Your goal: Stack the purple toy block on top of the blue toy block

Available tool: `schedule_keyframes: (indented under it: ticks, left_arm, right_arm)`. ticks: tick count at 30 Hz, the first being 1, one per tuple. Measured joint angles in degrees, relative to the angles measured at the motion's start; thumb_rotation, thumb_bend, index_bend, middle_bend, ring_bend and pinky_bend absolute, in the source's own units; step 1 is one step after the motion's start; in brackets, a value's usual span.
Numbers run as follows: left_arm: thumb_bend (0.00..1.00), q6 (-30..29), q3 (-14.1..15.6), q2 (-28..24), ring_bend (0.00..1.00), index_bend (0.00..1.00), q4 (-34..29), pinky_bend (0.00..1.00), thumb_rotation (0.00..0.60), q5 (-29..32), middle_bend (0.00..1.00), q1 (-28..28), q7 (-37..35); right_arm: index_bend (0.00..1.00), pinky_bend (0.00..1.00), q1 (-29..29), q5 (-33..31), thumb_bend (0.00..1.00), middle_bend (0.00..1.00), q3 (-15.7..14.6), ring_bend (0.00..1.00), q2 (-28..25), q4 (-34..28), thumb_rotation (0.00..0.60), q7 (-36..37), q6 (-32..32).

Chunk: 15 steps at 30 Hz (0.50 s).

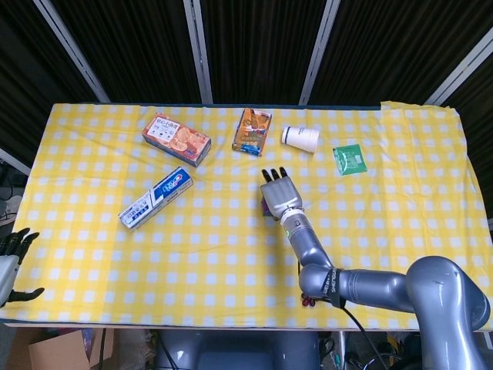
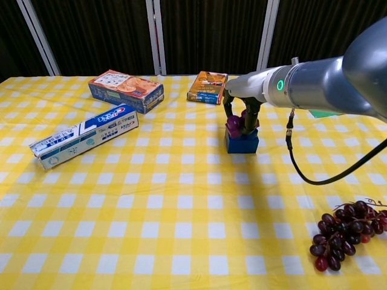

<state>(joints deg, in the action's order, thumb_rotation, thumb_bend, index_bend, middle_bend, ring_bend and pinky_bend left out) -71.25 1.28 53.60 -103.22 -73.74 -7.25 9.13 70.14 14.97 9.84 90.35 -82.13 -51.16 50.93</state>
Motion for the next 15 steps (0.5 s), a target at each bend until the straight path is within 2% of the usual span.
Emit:
schedule_keyframes:
  ticks: [15]
  left_arm:
    - [0.00,-0.4,0.1,0.1,0.00,0.09,-0.4,0.04,0.600,0.1,0.00,0.0,0.8]
  right_arm:
    - [0.50,0.00,-1.5,2.5,0.43,0.00,-0.7,0.02,-1.0,-0.8,0.600,4.2,-0.6]
